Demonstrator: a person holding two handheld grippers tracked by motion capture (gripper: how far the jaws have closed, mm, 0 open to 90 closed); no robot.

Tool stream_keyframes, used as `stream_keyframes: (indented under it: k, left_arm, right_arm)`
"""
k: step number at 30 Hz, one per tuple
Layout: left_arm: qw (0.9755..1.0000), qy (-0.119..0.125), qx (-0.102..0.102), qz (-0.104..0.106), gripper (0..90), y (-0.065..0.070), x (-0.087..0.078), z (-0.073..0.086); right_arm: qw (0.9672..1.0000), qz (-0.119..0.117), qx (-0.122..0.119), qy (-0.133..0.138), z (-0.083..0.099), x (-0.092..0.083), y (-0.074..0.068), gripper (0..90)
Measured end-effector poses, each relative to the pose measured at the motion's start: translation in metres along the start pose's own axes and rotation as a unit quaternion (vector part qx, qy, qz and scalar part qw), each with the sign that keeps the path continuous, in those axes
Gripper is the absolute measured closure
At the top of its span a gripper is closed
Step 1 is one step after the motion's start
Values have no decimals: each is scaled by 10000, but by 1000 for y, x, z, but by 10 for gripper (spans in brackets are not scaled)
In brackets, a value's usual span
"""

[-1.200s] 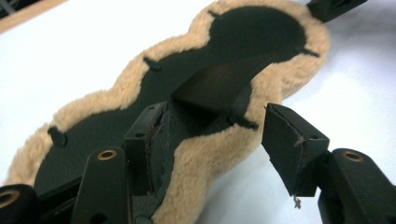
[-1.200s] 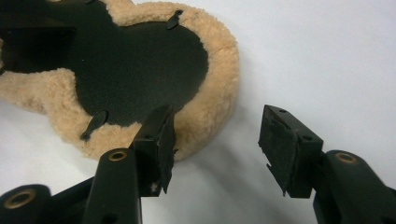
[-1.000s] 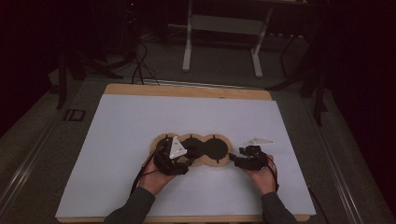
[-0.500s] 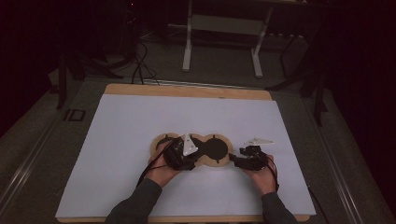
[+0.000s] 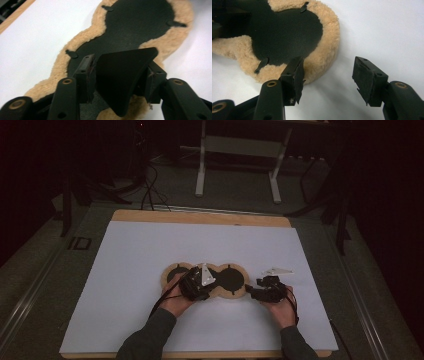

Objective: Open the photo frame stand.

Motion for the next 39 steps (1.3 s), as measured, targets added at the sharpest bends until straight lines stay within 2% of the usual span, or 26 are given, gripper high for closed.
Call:
stream_keyframes:
  k: [3, 12, 16, 19, 23, 29, 38, 39]
  left_arm:
    - [10000, -3, 14, -18, 548, -1, 1, 0]
    - [9996, -35, 225, -165, 612, 1, 1, -3]
    - [9984, -40, 439, -368, 652, 2, 0, -5]
    - [9978, -34, 496, -437, 681, 3, -1, -6]
    - [9977, 43, 473, -488, 720, 0, -2, -8]
    - [9981, 83, 416, -447, 738, -3, -3, -8]
    - [9988, 254, 198, -368, 740, -7, -6, -7]
    - [9989, 300, 127, -344, 740, -8, -7, -6]
  right_arm:
    - [10000, -1, -7, -9, 0, 0, 0, 418]
    - [10000, -2, -7, -12, 0, 0, 1, 410]
    - [10000, -18, -1, 16, -1, -2, 1, 406]
    - [10000, -33, -3, 39, -2, -3, 0, 403]
    - [10000, -56, 3, 67, -3, -4, -1, 401]
    - [9998, -104, 40, 153, -5, -6, -4, 397]
    - [9994, -213, 98, 272, -10, -10, -10, 373]
    - [9993, -227, 119, 283, -10, -10, -11, 374]
Point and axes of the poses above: each handheld gripper's, and its own axes: x roughly forward along the jaws, z roughly out of its underside, y roughly to its right, the point moved 6 cm from there along x, roughly forward along the jaws, and after that the axes turned 9 degrees about -z, right-handed, at the moved point
